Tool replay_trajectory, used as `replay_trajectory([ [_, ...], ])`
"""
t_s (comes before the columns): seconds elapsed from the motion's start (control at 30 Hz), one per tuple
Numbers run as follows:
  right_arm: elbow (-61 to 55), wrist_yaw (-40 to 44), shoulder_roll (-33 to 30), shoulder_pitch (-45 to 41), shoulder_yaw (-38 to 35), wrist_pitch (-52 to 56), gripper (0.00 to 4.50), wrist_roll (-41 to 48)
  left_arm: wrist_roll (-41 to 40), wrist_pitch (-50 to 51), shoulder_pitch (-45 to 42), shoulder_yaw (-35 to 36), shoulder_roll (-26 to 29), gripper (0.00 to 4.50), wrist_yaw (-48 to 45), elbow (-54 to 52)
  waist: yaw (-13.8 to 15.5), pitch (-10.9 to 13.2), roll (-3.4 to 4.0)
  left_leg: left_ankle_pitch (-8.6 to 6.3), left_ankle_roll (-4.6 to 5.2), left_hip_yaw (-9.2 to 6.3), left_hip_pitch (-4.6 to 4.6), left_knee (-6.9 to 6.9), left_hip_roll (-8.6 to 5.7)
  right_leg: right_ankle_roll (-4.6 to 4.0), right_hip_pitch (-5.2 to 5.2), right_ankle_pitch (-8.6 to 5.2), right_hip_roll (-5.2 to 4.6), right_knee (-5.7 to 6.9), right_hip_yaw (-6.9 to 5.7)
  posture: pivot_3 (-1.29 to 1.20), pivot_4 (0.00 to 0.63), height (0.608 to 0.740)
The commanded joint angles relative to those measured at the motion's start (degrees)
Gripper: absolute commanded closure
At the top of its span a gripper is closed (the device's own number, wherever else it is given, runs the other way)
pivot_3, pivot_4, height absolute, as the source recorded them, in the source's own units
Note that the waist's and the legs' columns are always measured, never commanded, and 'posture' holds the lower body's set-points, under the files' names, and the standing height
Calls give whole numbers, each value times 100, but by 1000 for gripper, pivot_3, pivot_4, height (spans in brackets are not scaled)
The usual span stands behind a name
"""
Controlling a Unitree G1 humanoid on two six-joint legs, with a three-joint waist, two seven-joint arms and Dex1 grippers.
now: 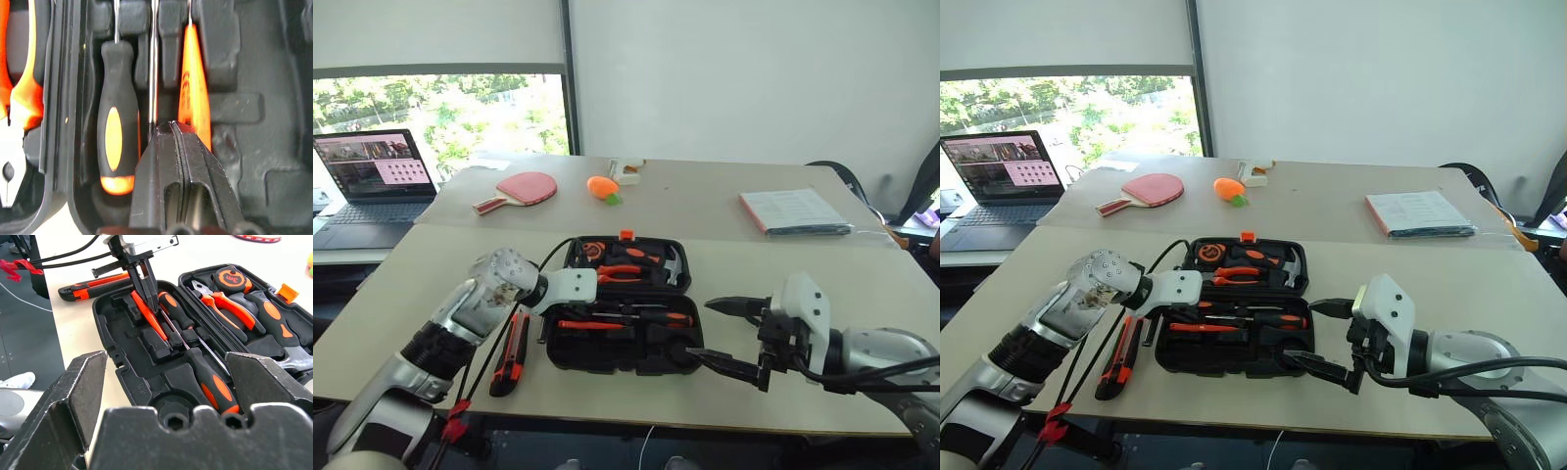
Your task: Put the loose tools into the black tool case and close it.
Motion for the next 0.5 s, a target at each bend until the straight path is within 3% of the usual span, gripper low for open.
replay_trajectory([
  [0.03,-109,-16,42,-30,-67,-171,0,-20,107,-194,124,-73,58,4442,-5,-130,5,0,0,0,0,1,0,0,-1,0,1,0,0,0,0,0,150,740],
  [0.5,-45,37,84,-20,-10,-183,0,-98,340,-864,303,-7,151,4442,194,-346,1,0,0,0,0,2,3,0,0,0,3,0,0,0,0,0,150,740],
])
